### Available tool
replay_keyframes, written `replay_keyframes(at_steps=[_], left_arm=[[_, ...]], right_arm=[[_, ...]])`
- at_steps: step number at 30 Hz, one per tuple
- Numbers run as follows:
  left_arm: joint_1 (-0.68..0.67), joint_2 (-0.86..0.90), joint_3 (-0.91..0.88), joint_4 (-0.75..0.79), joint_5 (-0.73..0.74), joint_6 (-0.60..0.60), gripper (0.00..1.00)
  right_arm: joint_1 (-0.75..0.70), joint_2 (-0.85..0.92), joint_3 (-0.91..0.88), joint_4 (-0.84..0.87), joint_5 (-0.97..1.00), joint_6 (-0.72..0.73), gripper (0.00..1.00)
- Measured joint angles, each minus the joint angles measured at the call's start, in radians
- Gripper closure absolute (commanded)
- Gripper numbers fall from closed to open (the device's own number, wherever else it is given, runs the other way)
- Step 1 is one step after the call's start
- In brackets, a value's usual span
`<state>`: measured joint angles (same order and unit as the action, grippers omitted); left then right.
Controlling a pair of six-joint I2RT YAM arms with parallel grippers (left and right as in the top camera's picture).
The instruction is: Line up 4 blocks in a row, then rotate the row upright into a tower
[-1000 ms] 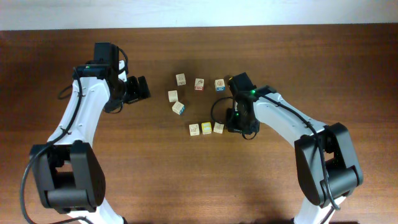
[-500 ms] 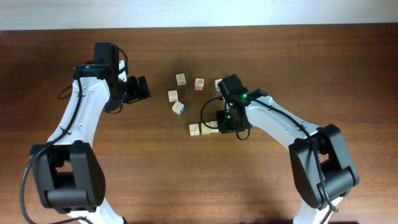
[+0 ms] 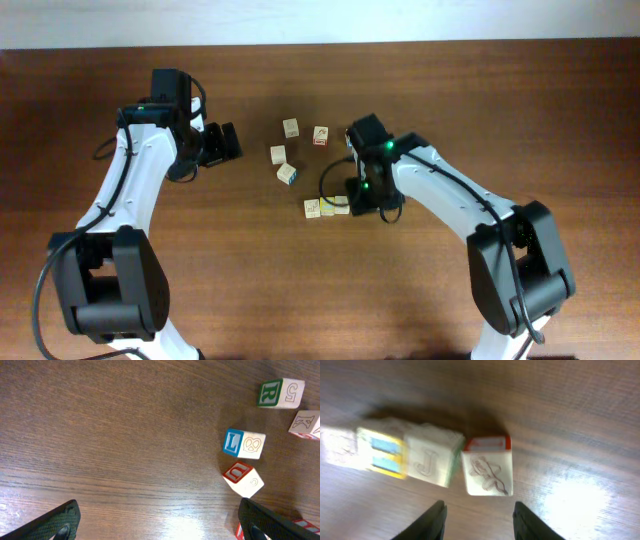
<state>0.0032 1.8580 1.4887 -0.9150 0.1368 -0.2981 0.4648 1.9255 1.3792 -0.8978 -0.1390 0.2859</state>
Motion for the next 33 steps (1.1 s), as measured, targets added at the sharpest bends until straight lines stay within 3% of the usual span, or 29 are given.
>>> replay_keyframes(at_steps=[2, 5, 8, 16, 27, 30, 33], left_arm=[[0.0, 0.0, 0.0, -0.002, 0.0, 0.0, 0.01], [0.0, 0.0, 0.0, -0.001, 0.0, 0.0, 0.01], [0.0, 0.0, 0.0, 0.0, 0.0, 0.0, 0.01], [0.0, 0.0, 0.0, -0.001, 0.0, 0.0, 0.01], [0.0, 0.0, 0.0, -0.001, 0.0, 0.0, 0.01], [0.0, 0.0, 0.0, -0.001, 0.0, 0.0, 0.01], [0.0, 0.0, 0.0, -0.002, 0.0, 0.0, 0.01]], right_arm=[[0.0, -0.001, 0.107, -0.075, -0.002, 0.018, 0.6], [-0.045, -0.002, 0.125, -0.116, 0.041, 0.072, 0.65], [-0.107, -0.002, 0.067, -0.055, 0.092, 0.08, 0.66], [-0.093, 0.01, -0.119, 0.163, 0.043, 0.079, 0.67], [-0.05, 0.01, -0.123, 0.212, -0.045, 0.069, 0.67], [-0.018, 0.01, -0.123, 0.215, -0.048, 0.036, 0.62], [-0.018, 0.013, -0.085, 0.104, -0.034, 0.024, 0.57]])
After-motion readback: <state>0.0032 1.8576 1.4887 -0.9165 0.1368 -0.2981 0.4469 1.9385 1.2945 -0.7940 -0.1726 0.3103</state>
